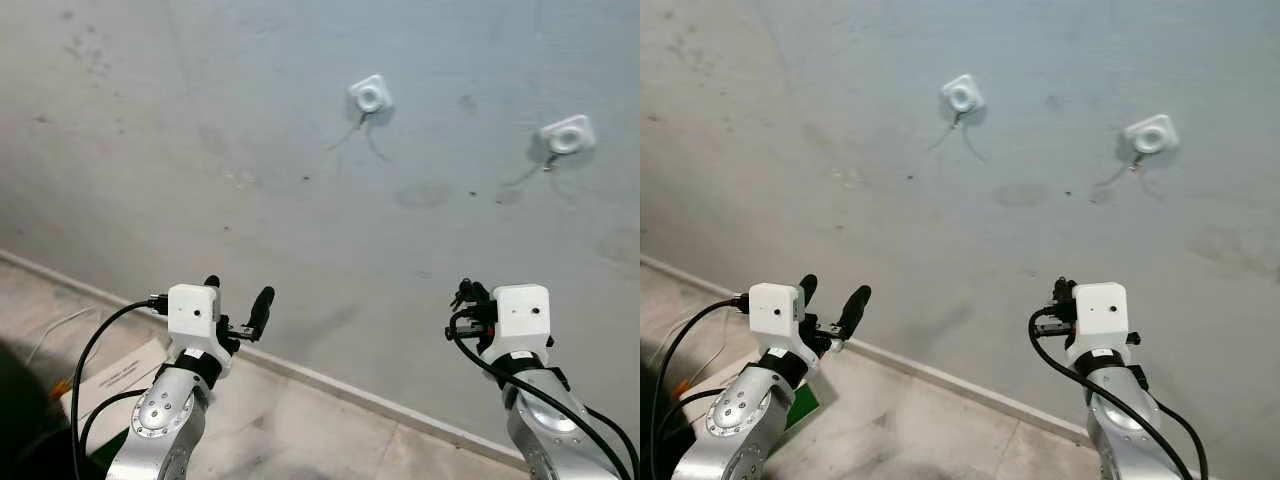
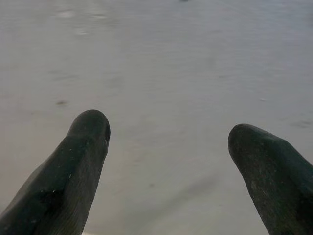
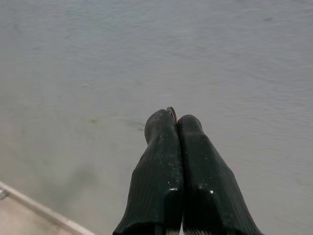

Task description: Hang keys on a hook

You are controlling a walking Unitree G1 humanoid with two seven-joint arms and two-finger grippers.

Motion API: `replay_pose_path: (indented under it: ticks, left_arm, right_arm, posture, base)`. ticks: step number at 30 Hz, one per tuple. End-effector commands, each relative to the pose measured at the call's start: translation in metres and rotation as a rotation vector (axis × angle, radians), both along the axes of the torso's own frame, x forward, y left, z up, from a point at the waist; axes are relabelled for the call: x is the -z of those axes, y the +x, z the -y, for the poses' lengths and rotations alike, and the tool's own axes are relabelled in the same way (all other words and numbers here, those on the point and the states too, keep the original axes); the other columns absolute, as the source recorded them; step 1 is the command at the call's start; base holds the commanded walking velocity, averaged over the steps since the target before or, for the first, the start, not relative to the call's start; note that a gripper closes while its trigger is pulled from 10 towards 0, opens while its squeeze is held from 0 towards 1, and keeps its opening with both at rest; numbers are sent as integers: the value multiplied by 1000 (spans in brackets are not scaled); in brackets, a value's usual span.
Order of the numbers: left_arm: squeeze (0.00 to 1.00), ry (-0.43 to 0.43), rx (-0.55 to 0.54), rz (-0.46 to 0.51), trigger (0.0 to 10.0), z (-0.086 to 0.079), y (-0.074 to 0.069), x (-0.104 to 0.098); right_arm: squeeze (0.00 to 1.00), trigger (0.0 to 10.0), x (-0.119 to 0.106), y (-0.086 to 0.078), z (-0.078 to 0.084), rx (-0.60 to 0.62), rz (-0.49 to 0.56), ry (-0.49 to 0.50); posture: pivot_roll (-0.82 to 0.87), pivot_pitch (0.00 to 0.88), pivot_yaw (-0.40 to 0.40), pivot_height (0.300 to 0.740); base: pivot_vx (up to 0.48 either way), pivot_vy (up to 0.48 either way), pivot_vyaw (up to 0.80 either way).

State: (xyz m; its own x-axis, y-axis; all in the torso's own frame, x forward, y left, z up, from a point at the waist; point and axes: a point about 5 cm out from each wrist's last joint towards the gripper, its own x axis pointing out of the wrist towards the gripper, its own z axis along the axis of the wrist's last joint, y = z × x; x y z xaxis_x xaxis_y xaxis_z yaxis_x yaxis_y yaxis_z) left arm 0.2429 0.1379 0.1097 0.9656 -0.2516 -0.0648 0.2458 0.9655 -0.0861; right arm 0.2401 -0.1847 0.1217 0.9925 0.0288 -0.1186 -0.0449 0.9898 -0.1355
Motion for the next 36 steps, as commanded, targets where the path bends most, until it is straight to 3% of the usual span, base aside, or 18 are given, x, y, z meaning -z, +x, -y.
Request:
replay_pose_path:
  ticks: [1, 5, 6, 7, 8, 9, 36]
  left_arm:
    - [0, 27, 4, 3, 10000, 2, 1, 1]
    - [0, 42, 11, 7, 10000, 5, 3, 1]
    - [0, 47, 18, 7, 10000, 7, 3, 1]
    - [0, 47, 18, 7, 10000, 7, 3, 1]
    - [0, 46, 24, 6, 10000, 8, 3, 1]
    - [0, 39, 31, 3, 10000, 8, 3, 1]
    - [0, -9, 74, -15, 10000, 11, 3, 2]
  right_arm:
    - [0, 0, -7, 2, -2, -14, 18, -1]
    - [0, 0, -9, 3, -4, -34, 17, 11]
    - [0, 863, -10, 4, -5, -41, 20, 12]
    - [0, 863, -10, 4, -5, -41, 20, 12]
    - [0, 5843, -12, 4, -8, -65, 27, 12]
    - [0, 10000, -12, 4, -10, -74, 25, 10]
    - [0, 10000, -8, 7, -26, -176, -20, 47]
  posture:
    - [-70, 59, 7, 740]
    - [-71, 61, 3, 740]
    - [-73, 63, -1, 740]
    - [-73, 63, -1, 740]
    - [-73, 64, -3, 740]
    - [-73, 64, -3, 740]
    - [-78, 74, -4, 740]
  base:
    - [0, 0, -800]
    - [0, 0, -800]
    - [0, 0, -463]
    - [0, 0, -463]
    - [0, 0, 0]
    - [0, 0, 0]
    - [0, -66, 0]
